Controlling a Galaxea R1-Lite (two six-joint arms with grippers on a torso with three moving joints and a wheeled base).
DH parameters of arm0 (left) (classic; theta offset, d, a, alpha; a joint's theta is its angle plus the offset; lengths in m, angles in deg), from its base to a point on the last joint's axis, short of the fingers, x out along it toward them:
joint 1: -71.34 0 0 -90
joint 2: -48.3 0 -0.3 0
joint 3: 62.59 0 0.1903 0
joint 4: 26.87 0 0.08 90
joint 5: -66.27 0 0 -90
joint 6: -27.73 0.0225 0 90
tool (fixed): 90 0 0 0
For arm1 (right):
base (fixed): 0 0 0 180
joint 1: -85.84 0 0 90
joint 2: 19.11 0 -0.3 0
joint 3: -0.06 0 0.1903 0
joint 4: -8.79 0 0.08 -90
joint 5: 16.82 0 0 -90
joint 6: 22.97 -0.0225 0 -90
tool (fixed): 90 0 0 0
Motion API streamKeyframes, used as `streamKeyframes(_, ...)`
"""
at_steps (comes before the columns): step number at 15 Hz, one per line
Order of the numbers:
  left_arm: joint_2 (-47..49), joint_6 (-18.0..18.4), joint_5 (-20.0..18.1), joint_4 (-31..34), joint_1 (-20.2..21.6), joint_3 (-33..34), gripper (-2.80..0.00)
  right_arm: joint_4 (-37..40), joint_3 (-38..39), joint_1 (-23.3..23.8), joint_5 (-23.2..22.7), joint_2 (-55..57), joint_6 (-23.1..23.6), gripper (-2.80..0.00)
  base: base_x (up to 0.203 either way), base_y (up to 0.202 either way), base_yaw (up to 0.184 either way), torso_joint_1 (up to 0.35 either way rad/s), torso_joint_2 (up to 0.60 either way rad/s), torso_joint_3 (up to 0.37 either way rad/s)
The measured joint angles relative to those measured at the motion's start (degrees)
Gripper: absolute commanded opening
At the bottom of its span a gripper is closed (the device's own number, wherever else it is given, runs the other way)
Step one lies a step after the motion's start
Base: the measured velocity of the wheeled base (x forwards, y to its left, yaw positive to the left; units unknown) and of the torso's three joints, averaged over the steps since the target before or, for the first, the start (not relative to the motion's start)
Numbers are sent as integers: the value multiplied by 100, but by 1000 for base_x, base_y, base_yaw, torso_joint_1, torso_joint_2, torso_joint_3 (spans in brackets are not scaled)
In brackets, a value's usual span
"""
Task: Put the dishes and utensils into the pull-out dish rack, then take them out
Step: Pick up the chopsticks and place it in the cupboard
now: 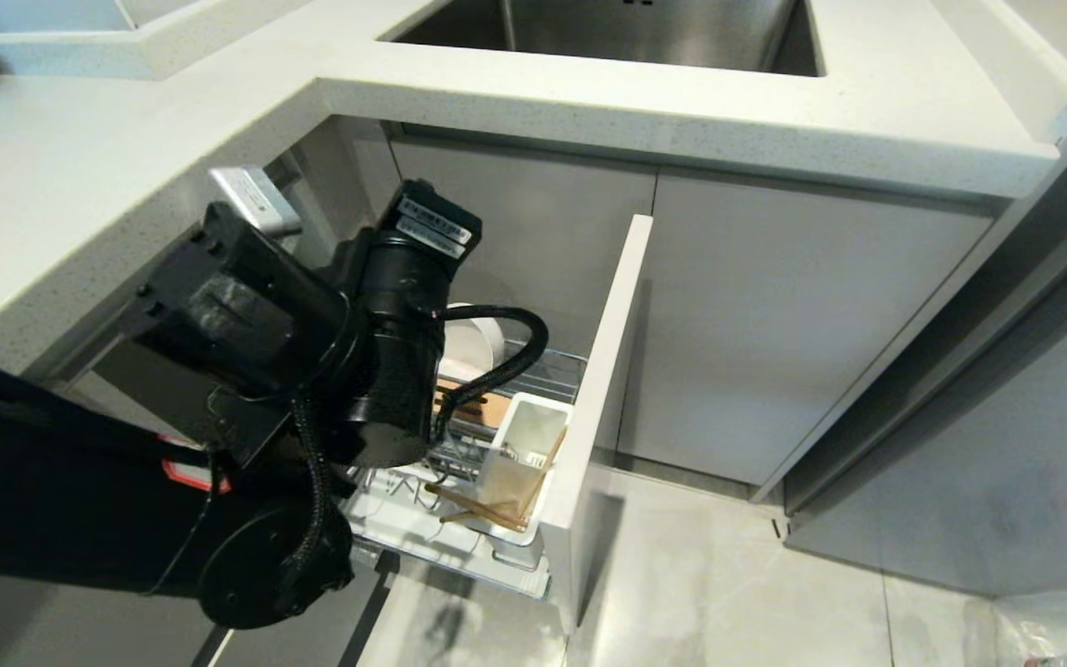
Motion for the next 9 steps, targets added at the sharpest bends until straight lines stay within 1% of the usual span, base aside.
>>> streamKeyframes(2,-228,474,-744,7,55,2,-280,0,0,0,0,0,-1,-280,0,0,0,0,0,0)
streamKeyframes(3,-368,609,-1083,106,103,6,-280,0,0,0,0,0,-2,-280,0,0,0,0,0,0)
streamKeyframes(4,-529,696,-1400,374,137,13,-280,0,0,0,0,0,0,-280,0,0,0,0,0,0)
streamKeyframes(7,-1030,993,-2328,1439,238,13,-280,0,0,0,0,0,0,-280,0,0,0,0,0,0)
streamKeyframes(9,-1417,1411,-2918,2144,469,0,-280,-2,0,0,0,0,-2,-280,0,0,0,0,0,0)
